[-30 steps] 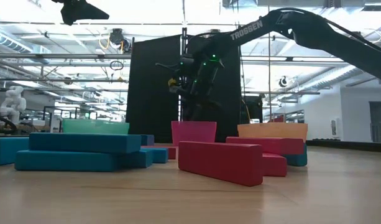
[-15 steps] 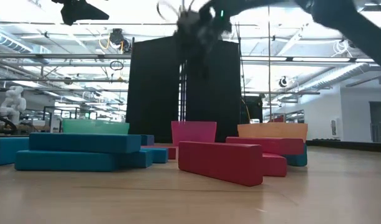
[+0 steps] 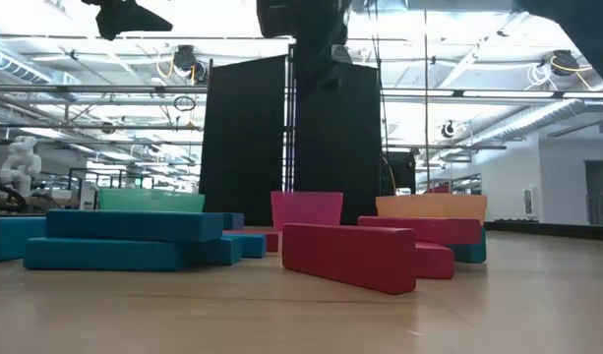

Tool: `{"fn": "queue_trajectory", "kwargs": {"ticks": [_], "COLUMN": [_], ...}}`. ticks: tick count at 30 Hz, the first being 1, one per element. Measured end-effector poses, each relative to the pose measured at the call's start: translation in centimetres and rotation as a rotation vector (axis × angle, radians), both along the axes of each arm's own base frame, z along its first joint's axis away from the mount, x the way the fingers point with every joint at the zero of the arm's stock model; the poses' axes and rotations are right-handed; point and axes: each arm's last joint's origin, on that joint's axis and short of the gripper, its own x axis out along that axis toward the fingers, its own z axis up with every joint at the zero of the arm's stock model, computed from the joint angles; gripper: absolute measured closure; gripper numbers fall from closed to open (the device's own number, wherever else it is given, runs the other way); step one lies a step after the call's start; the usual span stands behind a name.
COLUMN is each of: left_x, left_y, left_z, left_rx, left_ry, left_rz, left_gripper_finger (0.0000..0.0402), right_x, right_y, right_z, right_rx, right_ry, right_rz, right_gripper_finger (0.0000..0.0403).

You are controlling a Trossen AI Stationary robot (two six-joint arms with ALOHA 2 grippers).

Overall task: Sort blocks
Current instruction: Put the red block into the red bin

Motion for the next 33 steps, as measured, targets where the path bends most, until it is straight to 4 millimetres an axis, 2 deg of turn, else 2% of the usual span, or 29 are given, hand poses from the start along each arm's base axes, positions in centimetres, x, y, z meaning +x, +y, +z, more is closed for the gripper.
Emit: {"fn": "queue_trajectory", "kwargs": {"ticks": [6, 13, 23, 28, 33], "left_x": [0.0, 0.0, 0.0, 0.0, 0.0], "left_y": [0.0, 0.0, -0.1, -0.2, -0.2], "left_z": [0.0, 0.0, 0.0, 0.0, 0.0], "left_rx": [-0.003, 0.009, 0.022, 0.016, 0.013], "left_ry": [0.0, 0.005, 0.012, 0.013, 0.013], "left_rz": [-0.01, -0.015, -0.045, -0.064, -0.07], "left_gripper_finger": [0.01, 0.01, 0.01, 0.01, 0.01], "right_x": [-1.5, -2.1, -2.6, -2.1, -2.5], "right_y": [3.9, 7.1, 9.5, 10.5, 11.0], "right_z": [-1.9, -4.5, -8.6, -9.0, -9.1], "right_rx": [-0.071, -0.143, -0.114, -0.084, -0.136], "right_ry": [0.217, 0.309, 0.36, 0.298, 0.3], "right_rz": [-0.058, -0.246, -0.442, -0.504, -0.59], "right_gripper_finger": [0.0236, 0.0236, 0.0191, 0.0164, 0.0153]}}
